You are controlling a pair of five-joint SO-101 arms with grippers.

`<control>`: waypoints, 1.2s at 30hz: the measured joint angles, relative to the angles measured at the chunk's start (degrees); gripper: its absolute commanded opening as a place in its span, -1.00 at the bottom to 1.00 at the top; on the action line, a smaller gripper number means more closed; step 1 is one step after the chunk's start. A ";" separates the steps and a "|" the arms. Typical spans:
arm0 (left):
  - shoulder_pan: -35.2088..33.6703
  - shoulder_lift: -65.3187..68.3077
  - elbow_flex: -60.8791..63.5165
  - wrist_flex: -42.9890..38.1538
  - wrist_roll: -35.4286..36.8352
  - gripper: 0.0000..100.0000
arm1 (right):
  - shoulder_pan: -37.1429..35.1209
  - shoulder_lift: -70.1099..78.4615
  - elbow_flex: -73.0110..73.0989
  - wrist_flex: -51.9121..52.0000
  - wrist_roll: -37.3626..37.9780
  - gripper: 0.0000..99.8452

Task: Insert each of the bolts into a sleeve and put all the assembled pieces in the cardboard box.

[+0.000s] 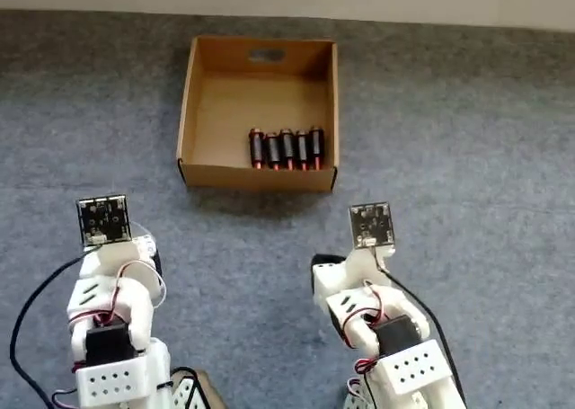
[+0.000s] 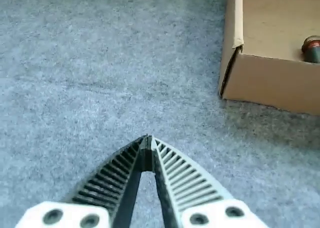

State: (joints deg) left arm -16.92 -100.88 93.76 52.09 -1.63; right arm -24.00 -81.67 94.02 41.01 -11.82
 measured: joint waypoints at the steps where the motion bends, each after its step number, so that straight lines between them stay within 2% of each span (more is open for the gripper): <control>1: 0.70 0.35 0.00 0.26 0.00 -0.98 | 0.00 0.00 0.79 0.00 0.00 -0.97; 8: 6.24 -1.32 2.02 5.27 0.00 -0.98 | 0.00 0.00 2.02 0.00 0.00 -0.97; 14: 10.29 -2.73 2.02 17.23 -0.26 -0.98 | 0.00 0.00 2.02 0.00 0.00 -0.97; 17: 10.64 -2.73 2.20 20.75 -0.26 -0.98 | 0.00 0.00 2.02 0.97 0.00 -0.97; 23: 10.64 -2.73 2.37 21.80 -0.26 -0.98 | 0.26 0.00 2.02 7.30 0.00 -0.97; 29: 10.64 -2.73 2.37 21.80 -0.26 -0.98 | 0.44 -0.79 2.02 19.60 0.00 -0.97; 36: 10.64 -2.73 2.37 21.80 -0.26 -0.98 | 0.53 -0.79 2.02 20.40 0.00 -0.97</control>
State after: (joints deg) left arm -6.29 -103.60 96.13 73.89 -1.89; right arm -23.47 -82.46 96.04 61.41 -11.82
